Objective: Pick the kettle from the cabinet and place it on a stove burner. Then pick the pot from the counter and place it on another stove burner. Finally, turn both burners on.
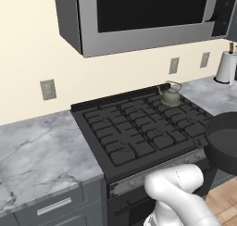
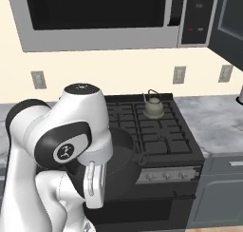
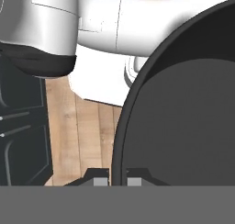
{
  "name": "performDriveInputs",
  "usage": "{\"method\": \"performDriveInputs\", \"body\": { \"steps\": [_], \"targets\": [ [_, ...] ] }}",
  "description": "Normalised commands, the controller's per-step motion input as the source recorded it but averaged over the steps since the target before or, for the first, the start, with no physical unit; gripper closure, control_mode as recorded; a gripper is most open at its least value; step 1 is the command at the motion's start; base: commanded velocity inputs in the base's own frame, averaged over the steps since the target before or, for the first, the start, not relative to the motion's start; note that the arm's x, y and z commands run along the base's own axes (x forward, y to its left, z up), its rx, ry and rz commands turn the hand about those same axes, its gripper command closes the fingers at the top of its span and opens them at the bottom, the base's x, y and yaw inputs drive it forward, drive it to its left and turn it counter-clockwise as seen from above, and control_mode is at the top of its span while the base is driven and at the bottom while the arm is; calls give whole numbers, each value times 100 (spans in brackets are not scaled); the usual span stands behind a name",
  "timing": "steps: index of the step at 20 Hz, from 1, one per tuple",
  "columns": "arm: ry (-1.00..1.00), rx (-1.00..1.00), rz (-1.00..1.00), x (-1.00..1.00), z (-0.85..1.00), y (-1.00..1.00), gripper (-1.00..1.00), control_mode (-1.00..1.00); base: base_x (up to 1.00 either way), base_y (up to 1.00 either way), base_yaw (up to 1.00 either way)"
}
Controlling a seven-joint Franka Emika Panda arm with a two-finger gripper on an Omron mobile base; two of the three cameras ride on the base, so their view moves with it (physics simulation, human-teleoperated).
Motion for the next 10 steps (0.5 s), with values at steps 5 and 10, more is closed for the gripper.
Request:
{"method": "performDriveInputs", "body": {
  "steps": [5, 10],
  "targets": [
    [0, 0, 0, 6, 0, 0, 100, -100, 0, 0, 0],
    [0, 0, 0, 25, 0, 0, 100, -100, 0, 0, 0]
  ]
}}
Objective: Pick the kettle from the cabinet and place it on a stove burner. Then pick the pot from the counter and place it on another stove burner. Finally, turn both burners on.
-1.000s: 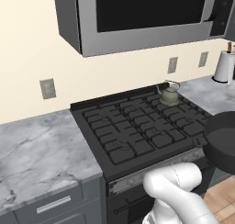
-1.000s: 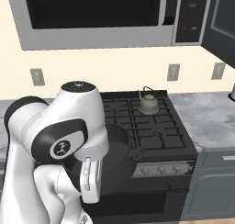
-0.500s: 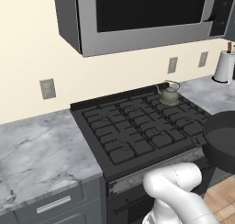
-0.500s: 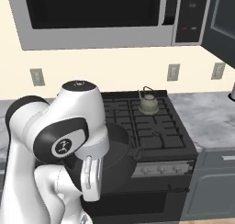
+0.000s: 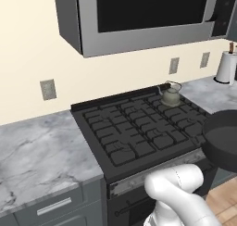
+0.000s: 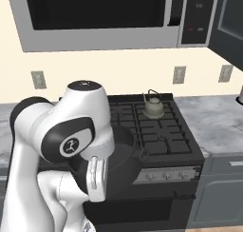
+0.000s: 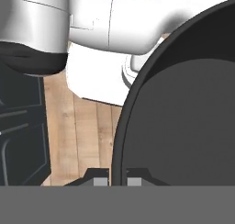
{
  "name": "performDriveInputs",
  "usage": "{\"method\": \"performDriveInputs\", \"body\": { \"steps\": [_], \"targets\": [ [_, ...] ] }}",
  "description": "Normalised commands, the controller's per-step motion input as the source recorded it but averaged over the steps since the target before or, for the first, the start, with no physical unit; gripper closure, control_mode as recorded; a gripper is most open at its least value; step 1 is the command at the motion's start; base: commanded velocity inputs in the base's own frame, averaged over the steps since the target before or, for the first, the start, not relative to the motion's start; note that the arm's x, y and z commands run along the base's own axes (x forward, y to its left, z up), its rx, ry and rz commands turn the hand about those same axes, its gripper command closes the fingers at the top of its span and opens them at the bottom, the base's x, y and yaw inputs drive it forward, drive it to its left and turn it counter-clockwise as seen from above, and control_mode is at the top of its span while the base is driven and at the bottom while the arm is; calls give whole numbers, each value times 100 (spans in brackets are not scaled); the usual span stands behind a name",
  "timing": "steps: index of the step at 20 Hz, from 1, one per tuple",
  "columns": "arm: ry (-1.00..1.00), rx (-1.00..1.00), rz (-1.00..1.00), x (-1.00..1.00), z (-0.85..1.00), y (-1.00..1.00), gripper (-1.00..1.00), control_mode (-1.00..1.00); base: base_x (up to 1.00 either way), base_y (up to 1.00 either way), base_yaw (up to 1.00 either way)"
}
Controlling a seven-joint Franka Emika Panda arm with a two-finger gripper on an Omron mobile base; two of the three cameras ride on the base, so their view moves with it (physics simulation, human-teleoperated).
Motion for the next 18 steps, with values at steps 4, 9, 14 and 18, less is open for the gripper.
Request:
{"method": "performDriveInputs", "body": {
  "steps": [4, 9, 14, 18],
  "targets": [
    [0, 0, 0, 39, 0, 0, 100, -100, 0, 0, 0],
    [0, 0, 0, 41, 2, 0, 100, -100, 0, 0, 0],
    [0, 0, 0, 47, 1, -5, 100, -100, 0, 0, 0],
    [0, 0, 0, 49, 5, -6, 100, -100, 0, 0, 0]
  ]
}}
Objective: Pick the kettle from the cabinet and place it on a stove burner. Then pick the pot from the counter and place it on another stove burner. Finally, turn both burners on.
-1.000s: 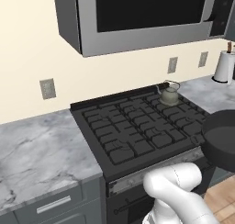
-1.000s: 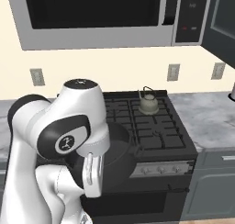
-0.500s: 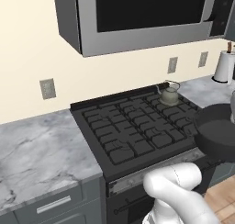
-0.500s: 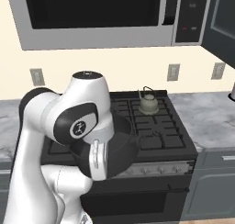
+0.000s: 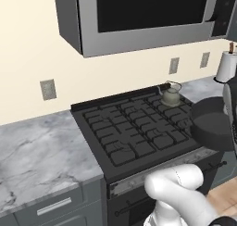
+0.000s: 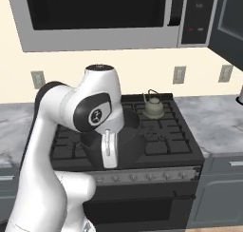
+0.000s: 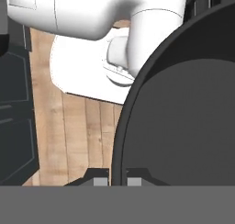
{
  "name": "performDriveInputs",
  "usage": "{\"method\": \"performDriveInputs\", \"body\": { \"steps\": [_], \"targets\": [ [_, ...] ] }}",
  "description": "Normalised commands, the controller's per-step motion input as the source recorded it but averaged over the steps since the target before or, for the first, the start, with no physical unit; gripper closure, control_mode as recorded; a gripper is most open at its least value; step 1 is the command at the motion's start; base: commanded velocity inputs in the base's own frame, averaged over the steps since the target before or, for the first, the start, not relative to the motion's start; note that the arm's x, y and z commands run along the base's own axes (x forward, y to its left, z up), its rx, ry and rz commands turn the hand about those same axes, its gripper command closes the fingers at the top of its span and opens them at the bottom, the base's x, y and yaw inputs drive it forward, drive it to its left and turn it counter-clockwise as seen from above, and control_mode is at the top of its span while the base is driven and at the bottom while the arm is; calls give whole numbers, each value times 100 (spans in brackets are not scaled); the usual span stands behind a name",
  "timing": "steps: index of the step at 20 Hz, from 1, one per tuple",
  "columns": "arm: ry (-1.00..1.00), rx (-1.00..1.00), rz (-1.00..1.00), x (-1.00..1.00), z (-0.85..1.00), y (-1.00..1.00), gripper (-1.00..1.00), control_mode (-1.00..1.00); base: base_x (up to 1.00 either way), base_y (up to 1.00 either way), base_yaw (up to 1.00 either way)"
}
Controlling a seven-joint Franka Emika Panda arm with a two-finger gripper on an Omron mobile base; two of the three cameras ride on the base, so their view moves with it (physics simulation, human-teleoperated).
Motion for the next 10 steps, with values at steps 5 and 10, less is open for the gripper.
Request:
{"method": "performDriveInputs", "body": {
  "steps": [5, 10],
  "targets": [
    [0, 1, 0, 38, 1, -12, 100, -100, 0, 0, 0],
    [-1, 1, 0, 36, 0, -16, 100, -100, 0, 0, 0]
  ]
}}
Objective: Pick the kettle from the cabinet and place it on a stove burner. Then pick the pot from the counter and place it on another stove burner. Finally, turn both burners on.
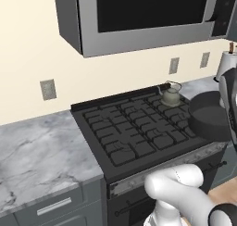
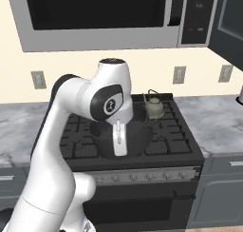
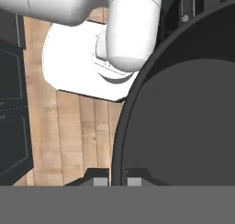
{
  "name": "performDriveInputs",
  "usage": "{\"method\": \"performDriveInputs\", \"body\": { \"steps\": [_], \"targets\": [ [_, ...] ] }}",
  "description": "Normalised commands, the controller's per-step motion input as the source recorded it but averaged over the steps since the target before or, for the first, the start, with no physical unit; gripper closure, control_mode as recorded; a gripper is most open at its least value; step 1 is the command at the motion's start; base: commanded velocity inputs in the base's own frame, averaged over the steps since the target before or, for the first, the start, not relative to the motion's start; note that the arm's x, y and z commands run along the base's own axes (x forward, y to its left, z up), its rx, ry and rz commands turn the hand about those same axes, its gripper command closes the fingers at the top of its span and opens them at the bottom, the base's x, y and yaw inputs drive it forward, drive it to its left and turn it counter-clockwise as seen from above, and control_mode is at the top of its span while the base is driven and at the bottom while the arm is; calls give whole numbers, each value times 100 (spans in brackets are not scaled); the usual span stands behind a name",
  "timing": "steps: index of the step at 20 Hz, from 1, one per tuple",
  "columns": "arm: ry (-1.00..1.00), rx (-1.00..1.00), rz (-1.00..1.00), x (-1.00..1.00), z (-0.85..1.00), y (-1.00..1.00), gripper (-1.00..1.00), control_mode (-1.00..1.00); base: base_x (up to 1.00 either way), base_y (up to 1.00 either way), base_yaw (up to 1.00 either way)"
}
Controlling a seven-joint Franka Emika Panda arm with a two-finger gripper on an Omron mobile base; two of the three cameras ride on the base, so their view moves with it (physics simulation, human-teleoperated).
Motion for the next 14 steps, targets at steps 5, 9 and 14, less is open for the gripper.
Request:
{"method": "performDriveInputs", "body": {
  "steps": [5, 9, 14],
  "targets": [
    [-2, 1, 0, 36, 0, -16, 100, -100, 0, 0, 0],
    [-1, 1, 0, 37, 0, -9, 100, -100, 0, 0, 0],
    [0, 0, 0, 37, 0, -5, 100, -100, 0, 0, 0]
  ]
}}
